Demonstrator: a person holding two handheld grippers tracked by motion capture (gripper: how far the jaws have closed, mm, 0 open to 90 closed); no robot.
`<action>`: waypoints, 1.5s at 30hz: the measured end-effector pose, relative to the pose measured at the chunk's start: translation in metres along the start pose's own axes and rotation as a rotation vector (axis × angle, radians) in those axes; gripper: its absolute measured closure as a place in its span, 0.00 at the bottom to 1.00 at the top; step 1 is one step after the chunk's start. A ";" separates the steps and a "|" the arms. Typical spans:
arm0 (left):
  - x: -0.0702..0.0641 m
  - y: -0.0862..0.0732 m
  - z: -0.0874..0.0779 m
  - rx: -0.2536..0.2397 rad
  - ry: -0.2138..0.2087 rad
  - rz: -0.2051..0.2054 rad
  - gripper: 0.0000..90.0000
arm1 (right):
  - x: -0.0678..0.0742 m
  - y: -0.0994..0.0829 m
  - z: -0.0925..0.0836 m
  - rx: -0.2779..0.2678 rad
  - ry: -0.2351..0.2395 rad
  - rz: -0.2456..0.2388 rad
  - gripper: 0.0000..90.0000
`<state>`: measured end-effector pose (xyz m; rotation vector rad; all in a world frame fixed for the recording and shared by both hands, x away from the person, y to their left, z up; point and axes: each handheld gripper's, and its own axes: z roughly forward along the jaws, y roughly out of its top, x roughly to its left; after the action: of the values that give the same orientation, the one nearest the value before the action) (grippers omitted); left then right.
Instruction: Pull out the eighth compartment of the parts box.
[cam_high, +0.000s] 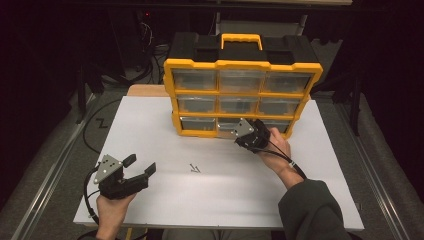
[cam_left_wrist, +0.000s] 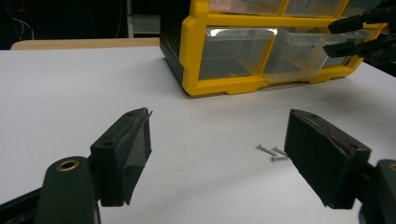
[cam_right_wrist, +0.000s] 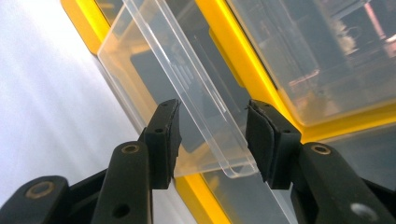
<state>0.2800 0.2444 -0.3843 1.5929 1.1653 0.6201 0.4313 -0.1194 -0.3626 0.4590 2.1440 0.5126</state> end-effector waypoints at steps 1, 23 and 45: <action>0.000 0.000 0.000 0.000 0.000 0.000 0.26 | 0.000 0.000 0.001 0.001 0.014 0.036 0.63; 0.000 0.000 0.000 0.002 -0.014 -0.005 0.26 | -0.010 -0.004 0.002 -0.008 0.106 0.086 0.65; 0.001 0.000 0.001 0.003 -0.006 -0.012 0.25 | -0.003 -0.012 -0.019 -0.032 0.167 0.083 0.66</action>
<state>0.2808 0.2450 -0.3850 1.5887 1.1711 0.6056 0.4163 -0.1346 -0.3565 0.5047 2.2793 0.6508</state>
